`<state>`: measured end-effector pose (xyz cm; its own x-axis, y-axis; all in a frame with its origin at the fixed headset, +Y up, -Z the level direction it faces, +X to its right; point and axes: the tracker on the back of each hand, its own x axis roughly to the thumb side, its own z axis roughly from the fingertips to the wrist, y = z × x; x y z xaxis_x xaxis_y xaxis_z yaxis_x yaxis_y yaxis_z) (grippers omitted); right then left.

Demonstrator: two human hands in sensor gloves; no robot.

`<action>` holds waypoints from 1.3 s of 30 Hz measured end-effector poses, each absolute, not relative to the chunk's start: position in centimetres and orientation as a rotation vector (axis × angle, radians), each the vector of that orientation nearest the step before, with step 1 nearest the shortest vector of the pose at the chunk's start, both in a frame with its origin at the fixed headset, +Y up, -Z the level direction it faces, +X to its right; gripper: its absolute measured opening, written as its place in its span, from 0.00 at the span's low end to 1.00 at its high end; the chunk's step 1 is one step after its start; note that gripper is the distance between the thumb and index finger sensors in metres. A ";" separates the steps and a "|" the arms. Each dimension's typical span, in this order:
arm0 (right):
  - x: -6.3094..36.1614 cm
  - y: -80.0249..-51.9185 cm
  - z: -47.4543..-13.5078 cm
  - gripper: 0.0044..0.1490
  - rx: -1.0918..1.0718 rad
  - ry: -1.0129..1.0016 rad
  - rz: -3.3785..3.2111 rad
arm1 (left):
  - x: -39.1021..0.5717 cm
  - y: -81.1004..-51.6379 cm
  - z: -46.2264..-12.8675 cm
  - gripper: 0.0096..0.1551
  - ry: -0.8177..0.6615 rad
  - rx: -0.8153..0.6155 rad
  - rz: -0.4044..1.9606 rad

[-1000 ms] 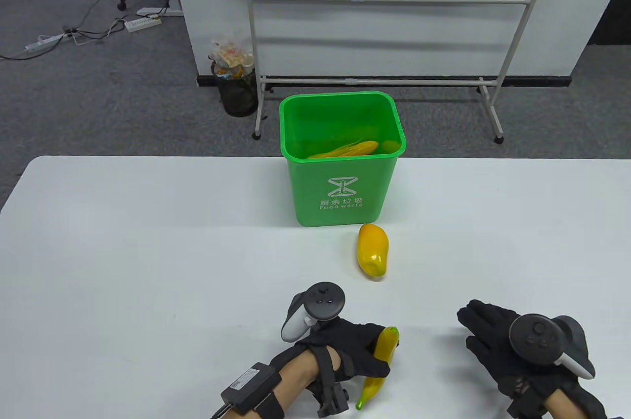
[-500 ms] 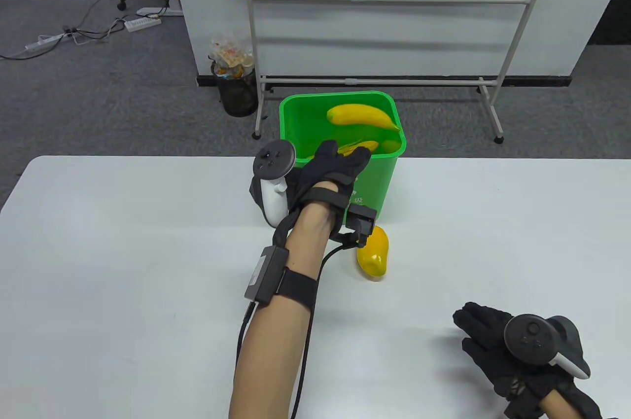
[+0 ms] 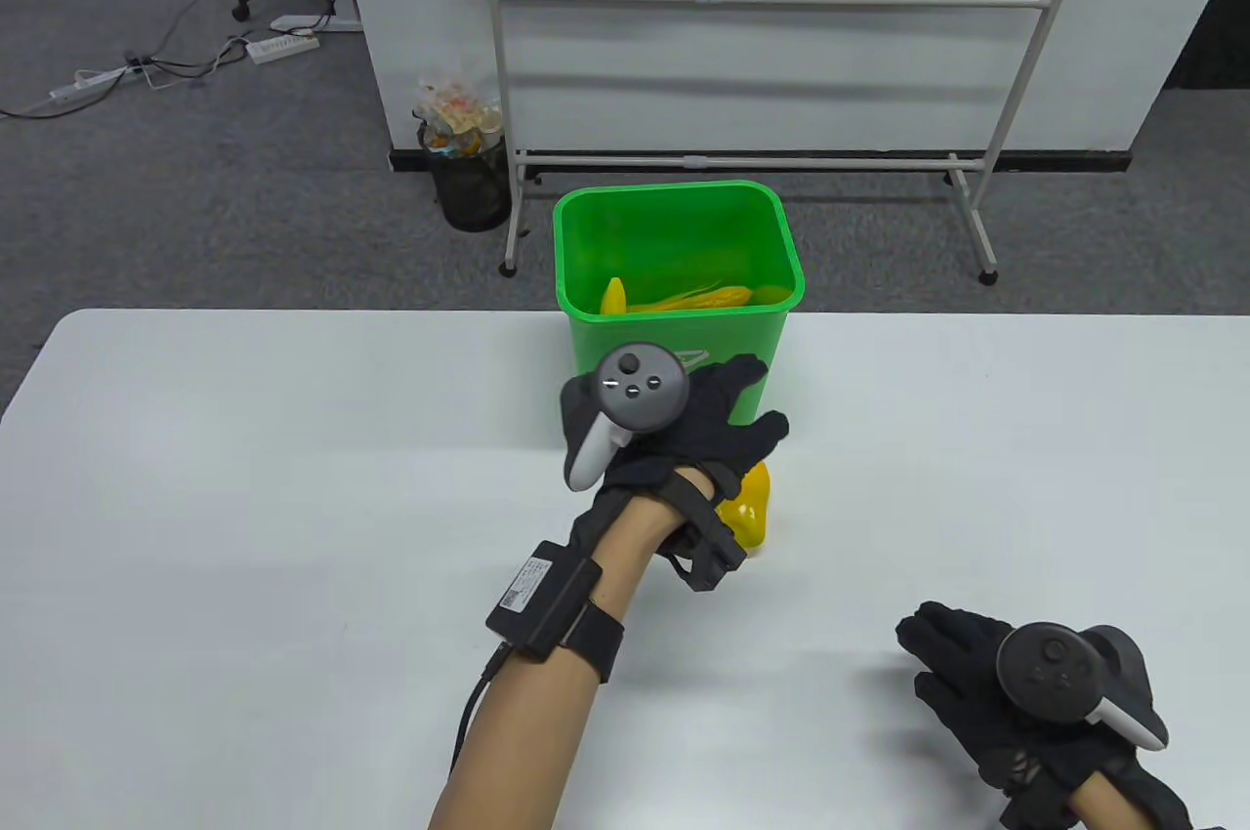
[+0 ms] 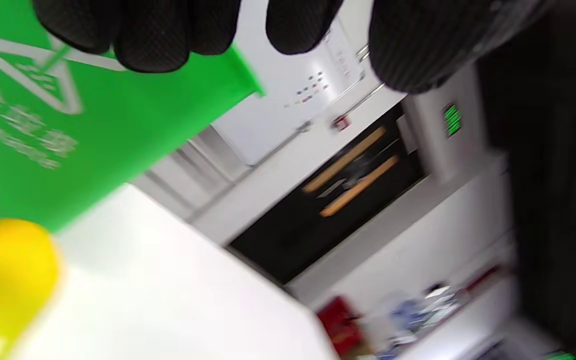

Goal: Toss fruit and vegetables into food waste bin

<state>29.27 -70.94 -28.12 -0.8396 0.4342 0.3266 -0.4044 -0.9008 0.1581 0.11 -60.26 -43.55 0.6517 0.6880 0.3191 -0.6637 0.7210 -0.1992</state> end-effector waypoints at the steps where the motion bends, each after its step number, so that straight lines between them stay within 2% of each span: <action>1: 29.3 -71.0 -28.2 0.42 0.497 0.121 2.650 | 1.2 -61.2 -43.7 0.44 -0.376 -0.046 0.695; 6: 29.4 -71.1 -28.2 0.42 0.489 0.138 2.647 | 6.0 -66.8 -45.0 0.43 -0.356 -0.097 0.368; 10: 29.5 -71.1 -28.2 0.42 0.480 0.142 2.641 | 9.1 -71.8 -45.7 0.50 -0.348 -0.208 0.036; 12: 29.5 -71.0 -28.2 0.42 0.479 0.142 2.638 | 10.0 -74.2 -46.0 0.53 -0.325 -0.199 -0.140; 14: 29.5 -71.1 -28.2 0.42 0.478 0.144 2.637 | 10.2 -75.6 -46.4 0.55 -0.310 -0.191 -0.170; 16: 29.6 -71.1 -28.2 0.42 0.474 0.147 2.639 | 10.0 -76.7 -46.7 0.55 -0.290 -0.234 -0.135; 18: 29.6 -71.0 -28.2 0.42 0.472 0.143 2.637 | 9.7 -77.1 -46.8 0.53 -0.274 -0.211 -0.123; 19: 29.6 -70.9 -28.2 0.42 0.474 0.139 2.635 | 9.5 -77.0 -46.9 0.51 -0.277 -0.184 -0.112; 27: 29.5 -71.1 -28.2 0.42 0.489 0.162 2.645 | 6.6 -75.4 -46.6 0.52 -0.275 -0.239 0.128; 35: 29.2 -71.9 -28.4 0.42 0.505 0.242 2.662 | 0.8 -75.1 -41.7 0.52 -0.368 -0.342 0.678; 39: 28.8 -72.1 -28.5 0.42 0.516 0.265 2.659 | -1.5 -76.4 -38.3 0.52 -0.424 -0.547 0.961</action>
